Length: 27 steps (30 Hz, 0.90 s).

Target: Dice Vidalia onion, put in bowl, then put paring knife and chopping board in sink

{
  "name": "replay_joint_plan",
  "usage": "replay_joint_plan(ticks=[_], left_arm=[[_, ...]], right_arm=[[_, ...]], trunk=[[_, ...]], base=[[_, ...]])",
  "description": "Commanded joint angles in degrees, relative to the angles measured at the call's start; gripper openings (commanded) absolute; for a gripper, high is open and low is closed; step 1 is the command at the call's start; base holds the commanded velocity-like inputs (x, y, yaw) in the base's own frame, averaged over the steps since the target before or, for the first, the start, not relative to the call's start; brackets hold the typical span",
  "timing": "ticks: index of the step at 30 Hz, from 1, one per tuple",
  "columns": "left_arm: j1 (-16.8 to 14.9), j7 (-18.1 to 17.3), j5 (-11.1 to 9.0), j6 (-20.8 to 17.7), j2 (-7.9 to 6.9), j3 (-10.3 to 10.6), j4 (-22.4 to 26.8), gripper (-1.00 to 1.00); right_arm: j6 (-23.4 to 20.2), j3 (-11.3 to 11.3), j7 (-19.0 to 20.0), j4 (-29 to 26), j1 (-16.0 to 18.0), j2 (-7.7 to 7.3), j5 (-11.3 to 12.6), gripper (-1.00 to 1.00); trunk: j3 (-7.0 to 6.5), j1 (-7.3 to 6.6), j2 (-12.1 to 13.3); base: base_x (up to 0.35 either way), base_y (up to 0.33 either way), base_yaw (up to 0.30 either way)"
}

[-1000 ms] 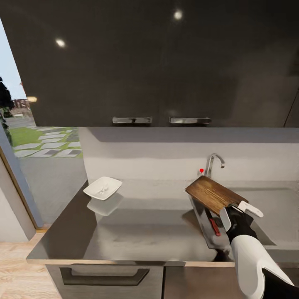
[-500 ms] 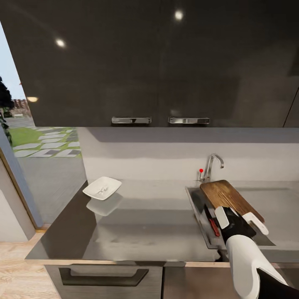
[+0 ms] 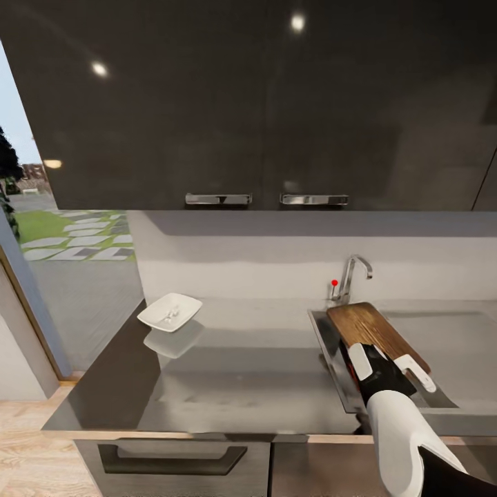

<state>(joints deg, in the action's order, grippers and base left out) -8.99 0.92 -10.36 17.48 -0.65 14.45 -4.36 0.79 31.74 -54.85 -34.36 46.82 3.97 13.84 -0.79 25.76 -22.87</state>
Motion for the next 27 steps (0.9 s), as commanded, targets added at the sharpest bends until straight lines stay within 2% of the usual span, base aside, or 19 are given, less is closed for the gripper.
replay_joint_plan(ticks=[1,4,7,10,19,27], left_arm=[[-0.07,0.05,-0.44,0.36,0.03,0.49,-0.21,1.0],[-0.06,0.05,-0.44,0.36,0.03,0.49,-0.21,1.0],[-0.07,0.05,-0.44,0.36,0.03,0.49,-0.21,1.0],[-0.06,0.05,-0.45,0.36,0.03,0.49,-0.21,1.0],[-0.06,0.05,-0.45,0.36,0.03,0.49,-0.21,1.0],[-0.06,0.05,-0.45,0.36,0.03,0.49,-0.21,1.0]], right_arm=[[0.14,0.16,-0.17,-0.09,0.02,0.18,0.05,-1.0],[0.16,0.16,-0.45,0.29,0.02,0.39,0.05,-1.0],[0.45,0.3,-0.47,3.74,0.02,0.12,0.2,-1.0],[2.5,0.33,-0.44,5.45,0.02,-0.11,0.34,-1.0],[3.92,0.43,-0.43,6.39,0.02,-0.36,0.5,-1.0],[3.92,0.68,-0.49,6.35,0.02,-0.42,0.58,-1.0]], trunk=[[0.11,0.02,-0.05],[0.37,0.02,-0.05],[0.64,0.02,-0.05],[0.91,0.02,-0.05],[1.74,0.02,-0.05],[2.47,0.02,-0.05]], base=[[0.0,0.0,0.0],[0.0,-0.002,0.0],[0.049,-0.065,0.0],[0.04,-0.047,0.0],[0.006,-0.005,0.0],[0.192,-0.025,0.0]])
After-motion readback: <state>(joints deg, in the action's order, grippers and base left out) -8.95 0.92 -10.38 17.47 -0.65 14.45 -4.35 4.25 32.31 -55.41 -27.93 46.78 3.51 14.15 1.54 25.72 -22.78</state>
